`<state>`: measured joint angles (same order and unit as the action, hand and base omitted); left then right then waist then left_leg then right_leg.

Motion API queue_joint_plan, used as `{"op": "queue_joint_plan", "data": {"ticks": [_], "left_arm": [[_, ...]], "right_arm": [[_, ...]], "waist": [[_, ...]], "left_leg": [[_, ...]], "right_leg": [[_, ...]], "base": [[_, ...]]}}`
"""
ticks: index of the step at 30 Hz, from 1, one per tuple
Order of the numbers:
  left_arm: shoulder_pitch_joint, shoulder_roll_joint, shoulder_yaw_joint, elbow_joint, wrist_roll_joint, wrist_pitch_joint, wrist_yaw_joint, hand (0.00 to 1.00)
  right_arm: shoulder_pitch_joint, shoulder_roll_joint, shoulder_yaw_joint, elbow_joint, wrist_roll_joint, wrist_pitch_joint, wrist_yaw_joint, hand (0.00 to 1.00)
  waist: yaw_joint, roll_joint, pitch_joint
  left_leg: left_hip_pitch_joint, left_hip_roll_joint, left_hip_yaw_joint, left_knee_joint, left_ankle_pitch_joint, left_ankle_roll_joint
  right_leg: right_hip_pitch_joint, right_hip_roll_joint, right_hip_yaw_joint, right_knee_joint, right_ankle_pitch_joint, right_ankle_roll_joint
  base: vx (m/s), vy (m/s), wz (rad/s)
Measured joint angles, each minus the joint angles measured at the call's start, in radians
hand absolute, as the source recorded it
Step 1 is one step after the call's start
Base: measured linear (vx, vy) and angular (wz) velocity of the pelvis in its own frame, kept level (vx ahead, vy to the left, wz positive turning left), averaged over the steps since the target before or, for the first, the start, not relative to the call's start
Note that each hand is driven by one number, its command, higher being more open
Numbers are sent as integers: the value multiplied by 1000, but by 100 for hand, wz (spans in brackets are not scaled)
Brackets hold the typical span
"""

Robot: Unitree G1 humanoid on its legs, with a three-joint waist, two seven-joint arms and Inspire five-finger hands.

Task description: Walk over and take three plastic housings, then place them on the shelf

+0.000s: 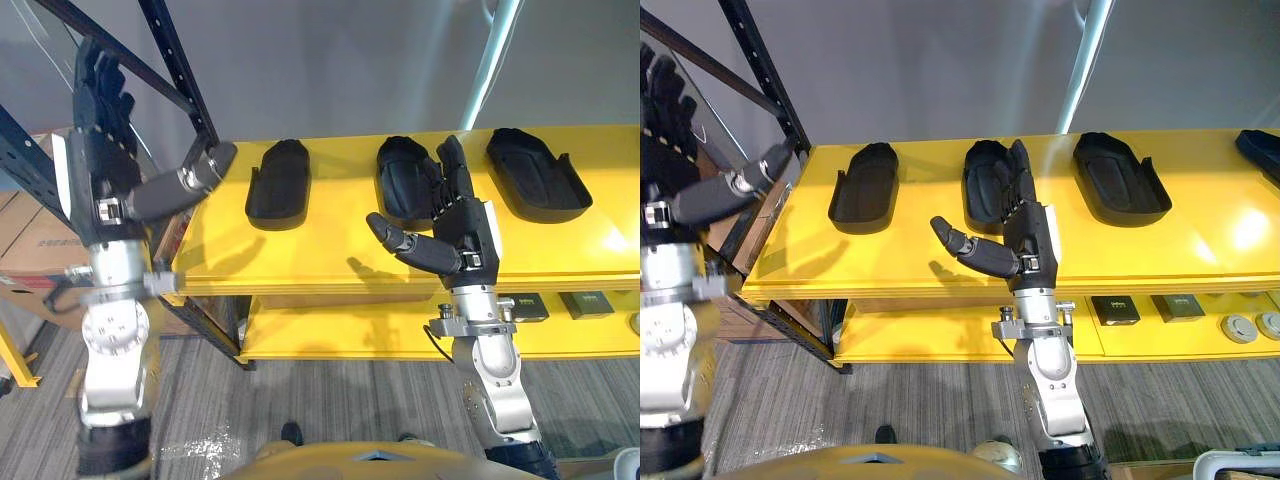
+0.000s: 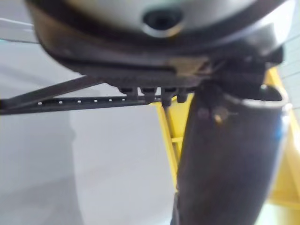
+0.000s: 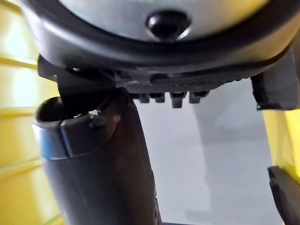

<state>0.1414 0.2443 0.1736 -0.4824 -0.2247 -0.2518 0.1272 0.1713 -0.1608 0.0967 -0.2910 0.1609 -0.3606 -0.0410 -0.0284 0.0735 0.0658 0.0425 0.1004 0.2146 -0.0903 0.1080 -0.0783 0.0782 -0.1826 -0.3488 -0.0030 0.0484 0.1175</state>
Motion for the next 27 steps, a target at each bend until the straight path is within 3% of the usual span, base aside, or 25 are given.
{"op": "queue_joint_plan", "data": {"ticks": [3,6,10,14,17,24,27], "left_arm": [[103,-58,-52,4,0,-6,-20,100],[145,-62,-91,27,-10,-6,-32,100],[144,-62,-110,58,-35,-7,-48,100],[139,-62,-127,63,-130,-12,-93,100],[111,-61,-159,92,-231,-33,-147,100],[0,-38,-225,123,-263,-37,-196,100],[-47,-34,-240,123,-283,-37,-218,100]], "right_arm": [[23,11,-36,-18,-37,2,-55,100],[34,9,-108,-19,-33,8,-72,100],[34,-11,-202,-19,41,35,-19,100],[-20,-134,-245,22,52,80,25,100],[-154,-206,-246,152,89,118,53,100],[-398,-243,-241,401,172,179,122,100],[-475,-291,-240,507,210,194,125,100]], "waist": [[0,-12,-14],[-1,-34,-23],[-6,-39,-23],[-10,-45,-20],[-2,-57,-11],[13,-80,23],[19,-73,46]], "left_leg": [[1,10,13,0,-9,-3],[0,20,30,0,-11,-7],[3,20,49,0,-8,-8],[3,20,51,0,-8,-9],[-1,21,49,0,-8,-10],[-42,16,38,0,6,-7],[-57,13,16,0,15,-6]], "right_leg": [[-2,11,12,-10,-1,3],[-6,24,30,-28,10,2],[-9,26,49,-39,23,2],[-9,26,50,-42,28,5],[-12,27,49,-41,28,5],[-54,24,44,-31,37,1],[-58,21,24,-29,38,0]], "base": [[-17,-14,-10],[-2,-31,-18],[20,-5,-15],[8,-1,-1],[0,0,0],[5,2,2],[8,3,19]]}}
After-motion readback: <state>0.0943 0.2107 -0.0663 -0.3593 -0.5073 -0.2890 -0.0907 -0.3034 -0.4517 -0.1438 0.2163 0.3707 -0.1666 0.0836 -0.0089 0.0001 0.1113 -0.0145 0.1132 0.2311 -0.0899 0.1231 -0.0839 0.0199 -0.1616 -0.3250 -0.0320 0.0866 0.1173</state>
